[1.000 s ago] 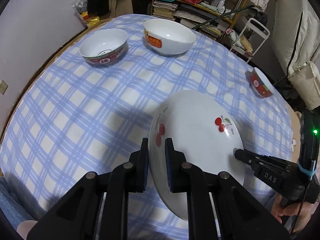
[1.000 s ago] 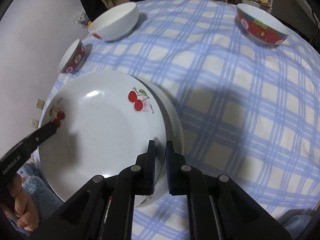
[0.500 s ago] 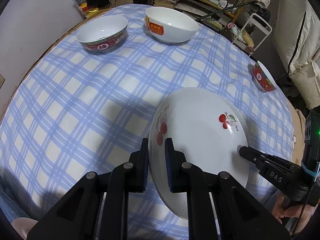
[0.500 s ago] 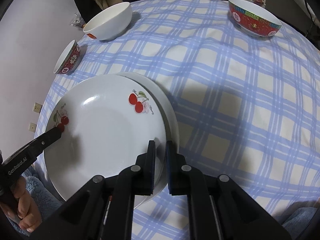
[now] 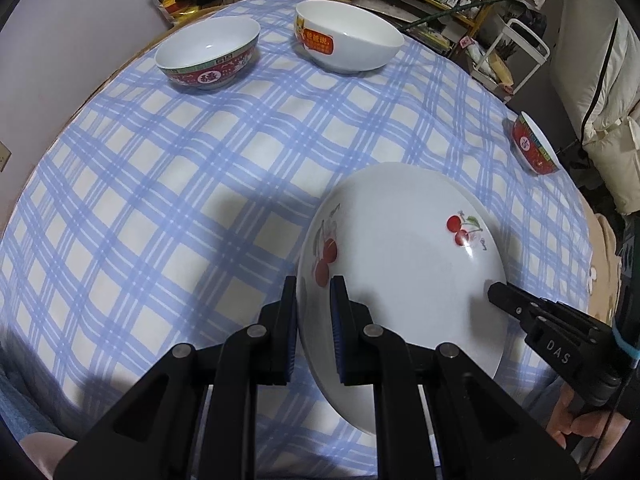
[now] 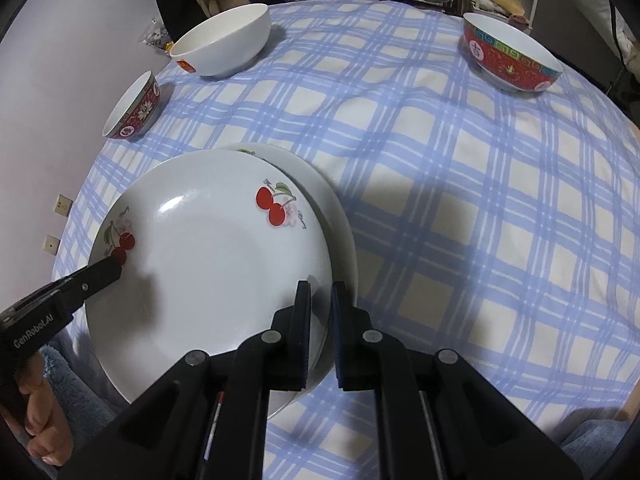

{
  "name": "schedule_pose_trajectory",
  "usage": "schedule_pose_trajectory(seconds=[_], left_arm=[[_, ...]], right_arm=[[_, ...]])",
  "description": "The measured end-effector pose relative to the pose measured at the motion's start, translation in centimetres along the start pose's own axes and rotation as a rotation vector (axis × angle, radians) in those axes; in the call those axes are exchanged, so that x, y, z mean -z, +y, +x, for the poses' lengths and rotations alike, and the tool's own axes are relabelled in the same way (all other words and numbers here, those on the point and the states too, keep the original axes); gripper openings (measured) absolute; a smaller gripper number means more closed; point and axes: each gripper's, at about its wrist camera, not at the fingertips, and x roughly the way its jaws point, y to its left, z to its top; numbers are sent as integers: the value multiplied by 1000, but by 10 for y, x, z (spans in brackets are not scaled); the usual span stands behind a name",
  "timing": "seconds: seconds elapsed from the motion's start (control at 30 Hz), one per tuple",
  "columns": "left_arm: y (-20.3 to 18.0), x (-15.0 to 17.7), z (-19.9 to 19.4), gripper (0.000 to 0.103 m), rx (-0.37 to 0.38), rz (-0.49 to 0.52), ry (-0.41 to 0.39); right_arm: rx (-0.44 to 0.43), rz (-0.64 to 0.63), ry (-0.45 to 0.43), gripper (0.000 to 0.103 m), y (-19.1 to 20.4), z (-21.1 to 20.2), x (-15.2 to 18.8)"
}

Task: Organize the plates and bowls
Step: 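Lower the cherry plate onto the stacked plates with both tools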

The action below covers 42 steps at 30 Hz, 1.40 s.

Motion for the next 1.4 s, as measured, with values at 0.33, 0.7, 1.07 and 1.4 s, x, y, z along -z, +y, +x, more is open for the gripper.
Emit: schedule_pose_trajectory(seconds=[0.33, 0.7, 1.07, 1.4], left_arm=[[2, -2, 11, 14, -10, -15, 29], [4, -3, 27, 17, -21, -45, 69], [-4, 1, 24, 17, -77, 12, 55], [-6, 3, 26, 17, -74, 24, 65]], right_arm=[[19, -2, -12, 11, 3, 0, 1], [100, -82, -55, 11, 13, -4, 0], [45, -17, -52, 11, 6, -6, 0], [10, 24, -48, 12, -1, -11, 1]])
